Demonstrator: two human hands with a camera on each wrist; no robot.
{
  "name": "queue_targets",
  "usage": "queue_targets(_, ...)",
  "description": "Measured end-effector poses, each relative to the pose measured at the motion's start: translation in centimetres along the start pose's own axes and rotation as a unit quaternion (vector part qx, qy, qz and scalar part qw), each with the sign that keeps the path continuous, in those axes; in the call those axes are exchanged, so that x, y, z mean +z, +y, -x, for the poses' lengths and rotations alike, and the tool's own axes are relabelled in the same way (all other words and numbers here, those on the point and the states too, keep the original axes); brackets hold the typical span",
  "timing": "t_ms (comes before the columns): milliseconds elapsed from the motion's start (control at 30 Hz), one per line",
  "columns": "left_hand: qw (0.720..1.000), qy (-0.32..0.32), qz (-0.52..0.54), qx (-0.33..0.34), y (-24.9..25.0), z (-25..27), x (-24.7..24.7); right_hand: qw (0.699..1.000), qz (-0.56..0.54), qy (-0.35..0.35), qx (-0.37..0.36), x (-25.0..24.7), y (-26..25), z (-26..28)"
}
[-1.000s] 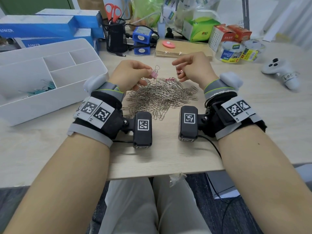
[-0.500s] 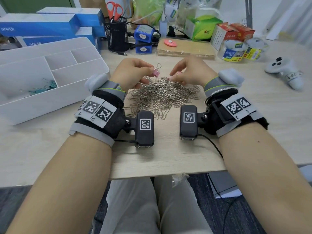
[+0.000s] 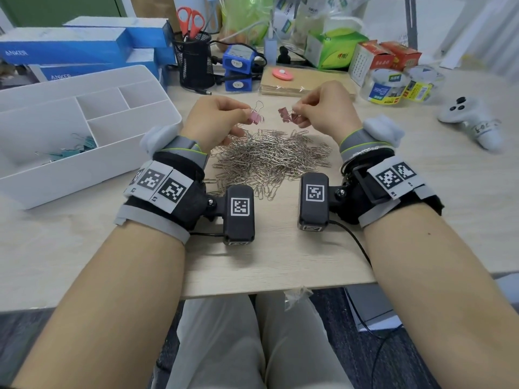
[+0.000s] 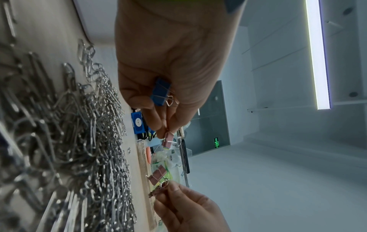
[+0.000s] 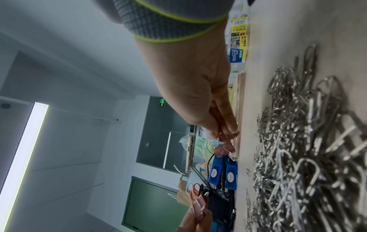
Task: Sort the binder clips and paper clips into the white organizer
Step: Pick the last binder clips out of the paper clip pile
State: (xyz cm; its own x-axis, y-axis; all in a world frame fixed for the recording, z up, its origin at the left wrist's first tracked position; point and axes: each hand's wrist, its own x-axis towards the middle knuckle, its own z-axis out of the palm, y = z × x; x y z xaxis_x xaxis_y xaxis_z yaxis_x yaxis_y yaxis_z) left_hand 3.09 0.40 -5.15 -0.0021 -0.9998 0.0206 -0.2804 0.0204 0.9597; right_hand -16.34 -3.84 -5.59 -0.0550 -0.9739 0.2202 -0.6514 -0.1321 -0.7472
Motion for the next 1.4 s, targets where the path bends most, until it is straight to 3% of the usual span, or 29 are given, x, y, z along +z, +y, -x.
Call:
queue_targets(233, 1.000, 0.021, 0.022, 0.002, 0.4, 0.1, -0.9, 0.997, -0.071, -0.018, 0.006, -0.1, -1.2, 0.7)
queue_targets(467, 1.000, 0.013, 0.022, 0.019, 0.9, 1.5, -2.1, 0.994, -0.084, -0.066, -0.006, -0.6, -3.8, 1.8)
queue_targets(667, 0.998, 0.050, 0.012, 0.027, 1.6, 2.9, -4.7, 0.991, -0.078, -0.105, -0.033, 0.8, -6.9, 2.2)
queue_targets(1000, 0.980, 0.194, -0.036, 0.006, 1.5, 3.7, -13.3, 0.979, -0.094, -0.132, -0.122, 7.6, -15.3, 1.6)
queue_targets(1267, 0.968, 0.215, -0.108, -0.063, 1.0, 2.2, -16.8, 0.973, -0.080, -0.170, -0.138, 12.5, -18.9, 0.2)
queue_targets(1400, 0.967, 0.221, -0.106, -0.065, 0.0, 1.3, -16.9, 0.968, -0.084, -0.200, -0.130, 13.8, -19.3, -0.2)
